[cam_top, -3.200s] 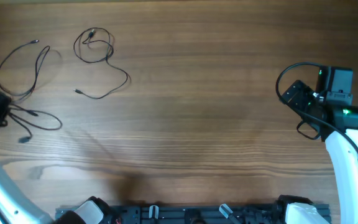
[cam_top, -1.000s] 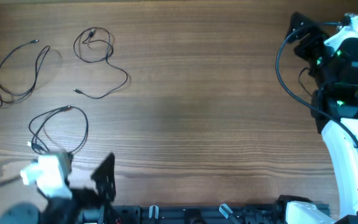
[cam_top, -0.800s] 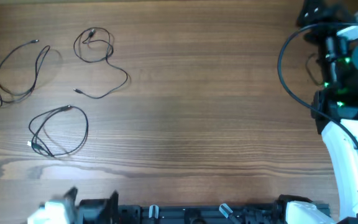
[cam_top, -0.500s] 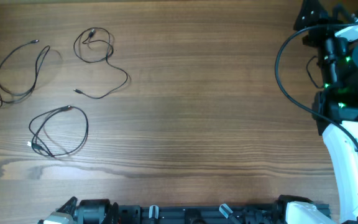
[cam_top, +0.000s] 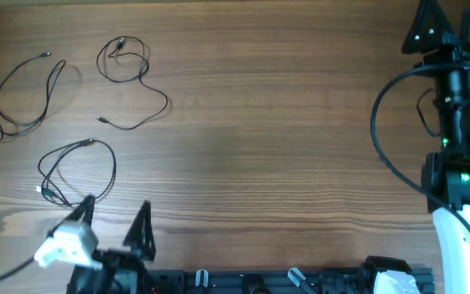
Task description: Untangle cables
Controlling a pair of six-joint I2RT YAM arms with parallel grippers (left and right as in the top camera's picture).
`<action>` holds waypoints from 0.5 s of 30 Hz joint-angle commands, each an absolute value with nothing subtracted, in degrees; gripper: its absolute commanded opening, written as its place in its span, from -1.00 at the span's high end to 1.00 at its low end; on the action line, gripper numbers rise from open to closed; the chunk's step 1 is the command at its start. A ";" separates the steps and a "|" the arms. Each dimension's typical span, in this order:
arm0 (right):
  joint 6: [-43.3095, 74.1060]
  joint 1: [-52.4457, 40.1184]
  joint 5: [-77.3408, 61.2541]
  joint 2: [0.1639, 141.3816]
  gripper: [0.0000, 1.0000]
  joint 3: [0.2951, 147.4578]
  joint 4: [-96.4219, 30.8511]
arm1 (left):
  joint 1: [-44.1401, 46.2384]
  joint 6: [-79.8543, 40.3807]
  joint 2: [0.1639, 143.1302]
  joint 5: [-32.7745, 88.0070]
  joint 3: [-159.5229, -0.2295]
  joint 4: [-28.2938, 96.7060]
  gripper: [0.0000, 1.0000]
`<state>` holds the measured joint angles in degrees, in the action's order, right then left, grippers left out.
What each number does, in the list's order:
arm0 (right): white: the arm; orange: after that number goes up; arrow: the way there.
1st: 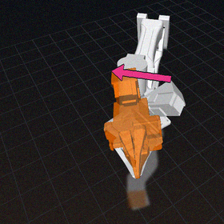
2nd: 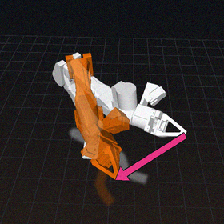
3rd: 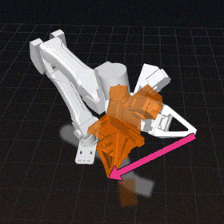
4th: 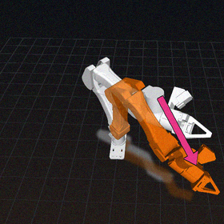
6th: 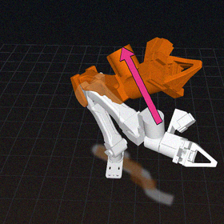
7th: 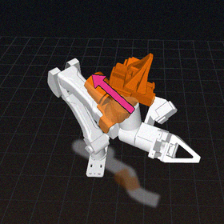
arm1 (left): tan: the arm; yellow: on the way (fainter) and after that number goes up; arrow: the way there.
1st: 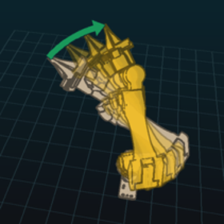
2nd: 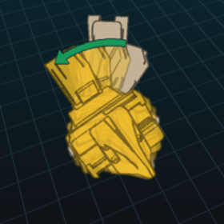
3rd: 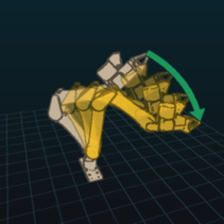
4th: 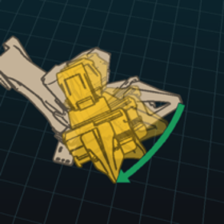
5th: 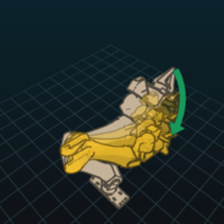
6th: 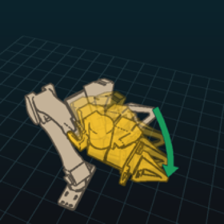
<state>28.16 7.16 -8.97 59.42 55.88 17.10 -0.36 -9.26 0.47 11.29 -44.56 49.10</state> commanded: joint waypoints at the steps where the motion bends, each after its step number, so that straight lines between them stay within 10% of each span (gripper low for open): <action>1: 27.16 6.98 -9.52 56.05 -0.99 56.51 17.30 | 0.01 -9.43 0.32 10.59 -34.59 35.86 -1.00; 15: 27.03 6.98 -9.50 46.59 -0.99 56.51 16.62 | 0.01 -11.00 0.32 4.36 -10.07 10.92 -1.00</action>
